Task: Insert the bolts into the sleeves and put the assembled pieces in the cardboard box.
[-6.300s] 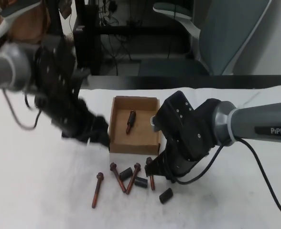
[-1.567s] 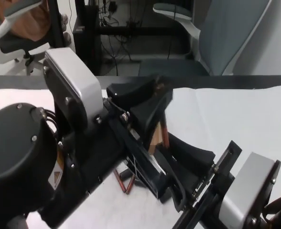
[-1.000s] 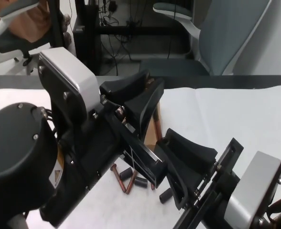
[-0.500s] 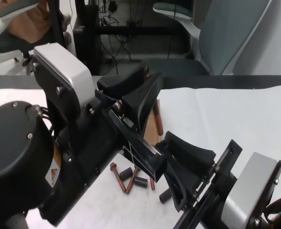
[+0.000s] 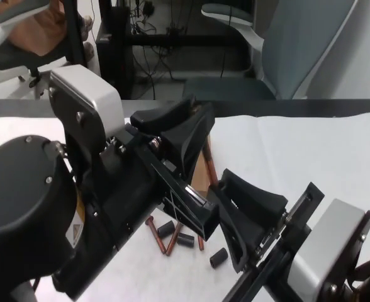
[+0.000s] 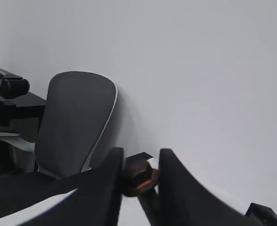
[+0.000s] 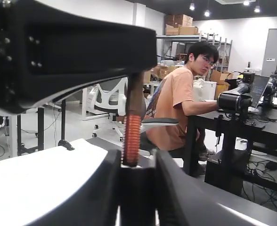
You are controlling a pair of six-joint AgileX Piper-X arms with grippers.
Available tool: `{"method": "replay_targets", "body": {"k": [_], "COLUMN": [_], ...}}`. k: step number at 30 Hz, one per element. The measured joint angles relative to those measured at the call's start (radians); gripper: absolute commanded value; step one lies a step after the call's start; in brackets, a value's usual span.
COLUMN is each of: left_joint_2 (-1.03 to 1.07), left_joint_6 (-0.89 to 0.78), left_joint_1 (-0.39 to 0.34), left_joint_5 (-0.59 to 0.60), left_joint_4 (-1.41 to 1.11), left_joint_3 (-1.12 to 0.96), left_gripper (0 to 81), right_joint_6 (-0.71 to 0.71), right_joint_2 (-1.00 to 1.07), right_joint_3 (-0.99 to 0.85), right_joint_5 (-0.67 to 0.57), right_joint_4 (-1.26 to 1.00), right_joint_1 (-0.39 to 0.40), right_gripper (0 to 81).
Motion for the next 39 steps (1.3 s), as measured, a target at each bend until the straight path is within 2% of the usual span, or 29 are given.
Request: {"method": "replay_targets", "body": {"k": [10, 18, 35, 37, 39], "left_joint_2": [0.0, 0.0, 0.0, 0.0, 0.0], "left_joint_6": [-0.006, -0.083, -0.096, -0.096, -0.096], "left_joint_1": [0.0, 0.0, 0.0, 0.0, 0.0], "left_joint_5": [-0.002, -0.002, 0.116, 0.14, 0.164], "left_joint_4": [0.0, 0.008, 0.089, 0.091, 0.094], "left_joint_3": [0.0, 0.0, 0.0, 0.002, 0.004], "left_gripper": [1.7, 1.7, 1.0, 5.5, 19.3], "right_joint_6": [0.013, 0.013, 0.013, 0.016, 0.015], "right_joint_2": [0.0, 0.0, 0.0, -0.003, -0.007], "right_joint_3": [0.0, 0.0, 0.0, 0.0, 0.0], "right_joint_5": [-0.008, -0.026, -0.03, -0.032, -0.039], "right_joint_4": [0.0, 0.0, -0.009, -0.015, -0.018], "right_joint_1": [-0.013, -0.013, -0.013, -0.013, -0.013], "right_gripper": [0.6, 0.6, 0.6, 0.6, 0.6]}}
